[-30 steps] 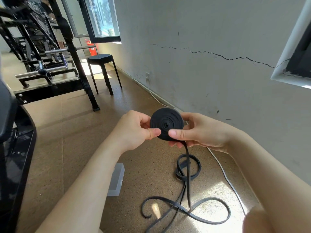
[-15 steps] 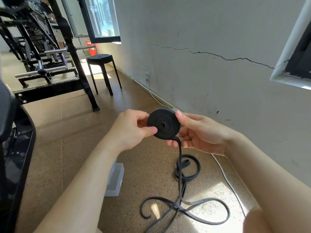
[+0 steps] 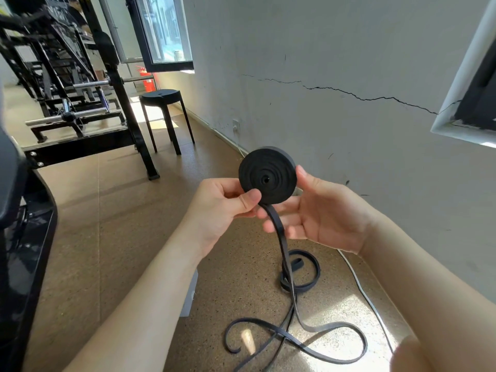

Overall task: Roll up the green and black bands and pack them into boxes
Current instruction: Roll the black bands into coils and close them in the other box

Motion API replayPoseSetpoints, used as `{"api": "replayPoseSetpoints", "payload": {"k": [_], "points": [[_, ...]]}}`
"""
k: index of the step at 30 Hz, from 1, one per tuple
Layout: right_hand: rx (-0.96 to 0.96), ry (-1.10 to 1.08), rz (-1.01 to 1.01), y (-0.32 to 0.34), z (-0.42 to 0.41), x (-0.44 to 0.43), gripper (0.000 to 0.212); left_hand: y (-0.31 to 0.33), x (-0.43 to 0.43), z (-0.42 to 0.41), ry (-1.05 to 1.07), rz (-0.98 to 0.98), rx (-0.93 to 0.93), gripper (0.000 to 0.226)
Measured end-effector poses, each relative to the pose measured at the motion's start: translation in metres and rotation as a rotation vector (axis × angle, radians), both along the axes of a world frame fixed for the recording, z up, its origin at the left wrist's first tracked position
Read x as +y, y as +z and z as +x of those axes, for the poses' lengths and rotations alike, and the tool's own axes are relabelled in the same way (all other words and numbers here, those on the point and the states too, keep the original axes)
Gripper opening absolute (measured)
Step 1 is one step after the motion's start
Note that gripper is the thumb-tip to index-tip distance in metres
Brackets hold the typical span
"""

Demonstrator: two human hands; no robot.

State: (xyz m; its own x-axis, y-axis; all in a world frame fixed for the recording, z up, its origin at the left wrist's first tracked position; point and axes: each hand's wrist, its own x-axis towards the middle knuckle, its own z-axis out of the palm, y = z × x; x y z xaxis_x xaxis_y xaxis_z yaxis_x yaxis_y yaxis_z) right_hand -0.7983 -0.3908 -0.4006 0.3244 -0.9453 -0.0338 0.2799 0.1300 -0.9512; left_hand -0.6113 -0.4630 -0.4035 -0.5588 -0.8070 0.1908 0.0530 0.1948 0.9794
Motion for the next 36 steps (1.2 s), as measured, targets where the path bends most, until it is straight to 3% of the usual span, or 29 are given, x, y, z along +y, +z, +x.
{"api": "replayPoseSetpoints", "payload": {"k": [6,9,15,18,21,25,28,32,36], "points": [[0.123,-0.034,0.028,0.002,-0.003,0.000,0.064,0.008,-0.009,0.013,0.142,-0.206,-0.237,0.004],[0.173,-0.055,0.015,0.001,0.000,-0.002,0.073,0.008,-0.011,0.014,0.128,-0.246,-0.302,0.011],[0.233,-0.118,-0.026,0.000,0.005,0.000,0.069,0.008,-0.014,0.017,0.112,-0.283,-0.375,0.013],[0.126,-0.134,-0.047,-0.002,0.006,-0.001,0.069,0.007,-0.012,0.016,0.071,-0.197,-0.232,0.013],[-0.031,-0.131,-0.073,-0.005,0.008,-0.004,0.073,0.003,-0.005,0.009,-0.035,0.065,0.047,0.028],[-0.165,-0.086,-0.084,-0.007,0.010,-0.006,0.078,0.000,0.005,-0.004,-0.159,0.220,0.190,0.012],[-0.120,-0.051,-0.051,-0.005,0.009,-0.004,0.072,0.000,0.002,-0.002,-0.080,0.088,0.081,0.019],[0.137,-0.018,-0.019,0.000,-0.001,0.001,0.064,0.008,-0.003,0.011,0.049,-0.179,-0.169,0.023],[0.237,-0.078,-0.020,0.003,-0.003,0.004,0.049,0.013,-0.009,0.020,0.074,-0.254,-0.330,0.020]]}}
